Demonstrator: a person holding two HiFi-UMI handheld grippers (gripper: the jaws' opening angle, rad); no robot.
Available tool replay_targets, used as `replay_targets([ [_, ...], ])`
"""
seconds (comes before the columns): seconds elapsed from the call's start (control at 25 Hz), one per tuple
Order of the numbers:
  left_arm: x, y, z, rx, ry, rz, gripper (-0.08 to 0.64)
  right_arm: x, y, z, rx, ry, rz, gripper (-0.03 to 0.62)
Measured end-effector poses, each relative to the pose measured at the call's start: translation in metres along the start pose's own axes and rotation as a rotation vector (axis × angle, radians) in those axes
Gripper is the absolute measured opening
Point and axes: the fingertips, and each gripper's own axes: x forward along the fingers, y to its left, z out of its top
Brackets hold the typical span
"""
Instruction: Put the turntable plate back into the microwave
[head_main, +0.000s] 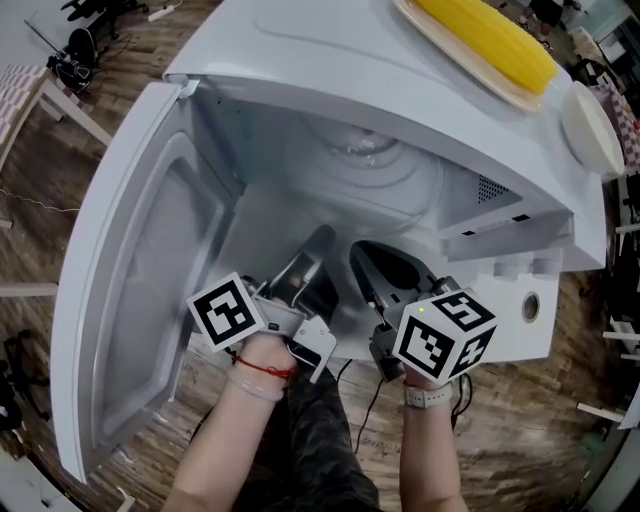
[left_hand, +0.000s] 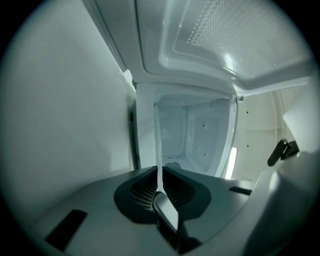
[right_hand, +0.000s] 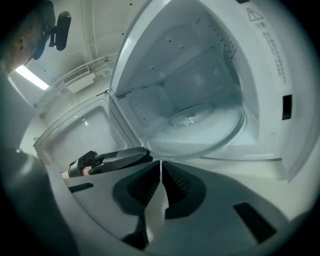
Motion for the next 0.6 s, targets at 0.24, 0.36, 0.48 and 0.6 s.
replay_targets([
  [0.24, -0.007, -0.005, -0.014, 0.329, 0.201, 0.091, 0.04, 0.006, -0.003, 0.001, 0.013, -0.017, -0.014, 0.023],
  [0.36, -0.005, -0.011, -0.014, 0.694, 0.286, 0.174, 0.04, 0.008, -0.006, 0.004, -0.002, -0.021, -0.034, 0.023],
  [0.48, 0.001, -0.012, -0.016, 0.895, 0.325, 0.224, 0.04, 0.01, -0.008, 0.004, 0.002, -0.024, -0.037, 0.021],
  [0.6, 0.006, -0.007, -0.02, 0.923, 0.341, 0.24, 0.04, 0.012, -0.007, 0.004, 0.009, -0.027, -0.032, 0.021],
])
